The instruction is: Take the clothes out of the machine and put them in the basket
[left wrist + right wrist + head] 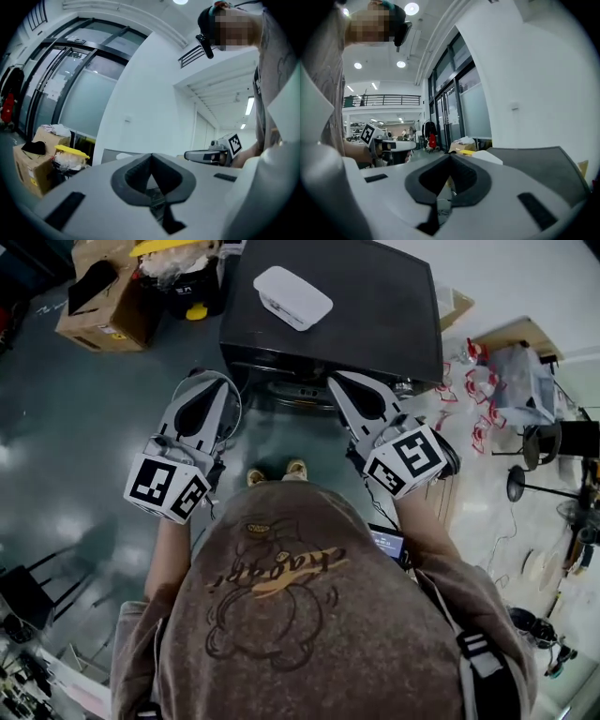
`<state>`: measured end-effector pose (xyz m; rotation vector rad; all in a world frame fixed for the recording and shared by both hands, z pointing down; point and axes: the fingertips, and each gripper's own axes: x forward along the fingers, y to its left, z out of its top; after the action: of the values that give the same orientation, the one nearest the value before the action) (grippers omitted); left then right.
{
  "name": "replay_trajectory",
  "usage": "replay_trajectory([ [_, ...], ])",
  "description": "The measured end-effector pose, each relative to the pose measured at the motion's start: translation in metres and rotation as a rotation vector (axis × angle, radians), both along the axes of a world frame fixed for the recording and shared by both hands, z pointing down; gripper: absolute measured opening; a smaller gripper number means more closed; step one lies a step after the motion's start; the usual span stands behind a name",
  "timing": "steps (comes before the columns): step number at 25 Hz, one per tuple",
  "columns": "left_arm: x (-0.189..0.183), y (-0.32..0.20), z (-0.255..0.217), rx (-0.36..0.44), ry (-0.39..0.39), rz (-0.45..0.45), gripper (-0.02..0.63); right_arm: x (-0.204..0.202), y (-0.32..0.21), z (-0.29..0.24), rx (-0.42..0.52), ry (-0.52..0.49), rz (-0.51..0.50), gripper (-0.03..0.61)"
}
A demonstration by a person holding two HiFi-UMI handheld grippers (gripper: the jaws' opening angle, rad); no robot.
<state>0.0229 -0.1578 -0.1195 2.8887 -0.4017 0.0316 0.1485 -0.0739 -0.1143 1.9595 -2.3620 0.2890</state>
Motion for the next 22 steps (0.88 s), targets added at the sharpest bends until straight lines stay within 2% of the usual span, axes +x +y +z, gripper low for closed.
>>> replay_trajectory([
  [5,0.017,0.012,0.016,0.011,-0.022,-0.002,0.008,0.021,0.016,0.02,0.0,-0.006,0.058,-0.005],
  [14,0.051,0.033,0.037,0.031,-0.049,0.021,0.008,0.032,0.02,0.044,-0.009,-0.022,0.071,-0.005],
  [22,0.049,0.028,0.036,0.044,-0.065,-0.024,0.008,0.03,0.015,0.049,0.0,-0.033,0.075,-0.005],
])
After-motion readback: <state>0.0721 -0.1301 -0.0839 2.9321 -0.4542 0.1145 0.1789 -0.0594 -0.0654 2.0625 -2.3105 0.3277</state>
